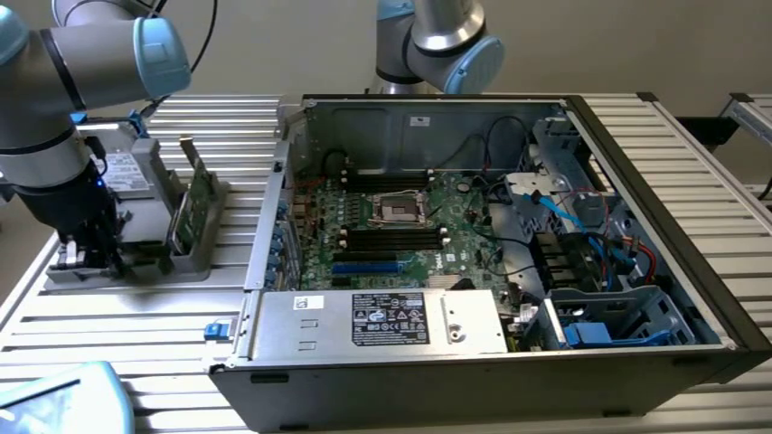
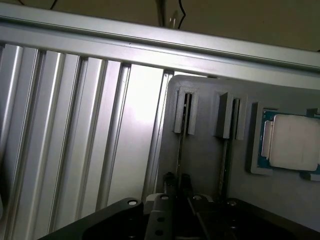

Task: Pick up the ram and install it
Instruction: 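Pick up the ram and move it above insertion slot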

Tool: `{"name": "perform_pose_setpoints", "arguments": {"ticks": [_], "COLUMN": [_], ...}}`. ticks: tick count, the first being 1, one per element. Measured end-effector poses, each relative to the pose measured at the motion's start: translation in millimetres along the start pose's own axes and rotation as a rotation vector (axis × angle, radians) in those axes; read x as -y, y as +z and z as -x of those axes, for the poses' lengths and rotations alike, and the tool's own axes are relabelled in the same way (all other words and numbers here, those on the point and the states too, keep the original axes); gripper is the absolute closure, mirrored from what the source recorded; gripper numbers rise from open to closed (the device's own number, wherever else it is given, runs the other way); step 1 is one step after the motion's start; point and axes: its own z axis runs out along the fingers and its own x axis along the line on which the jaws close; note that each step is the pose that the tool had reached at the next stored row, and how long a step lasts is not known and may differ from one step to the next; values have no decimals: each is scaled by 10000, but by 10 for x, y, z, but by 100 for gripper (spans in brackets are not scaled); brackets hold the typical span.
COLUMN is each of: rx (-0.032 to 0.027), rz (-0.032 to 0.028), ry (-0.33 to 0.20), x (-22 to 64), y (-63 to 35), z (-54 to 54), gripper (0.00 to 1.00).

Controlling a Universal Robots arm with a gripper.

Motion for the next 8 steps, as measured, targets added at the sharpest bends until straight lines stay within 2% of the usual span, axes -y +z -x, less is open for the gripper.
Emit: {"name": "perform_pose_setpoints", "arguments": {"ticks": [8], "rx": [1], "rz": [18], "ry": [-1], "x": [18], "y": [-11], "z": [-3], "gripper": [85]}}
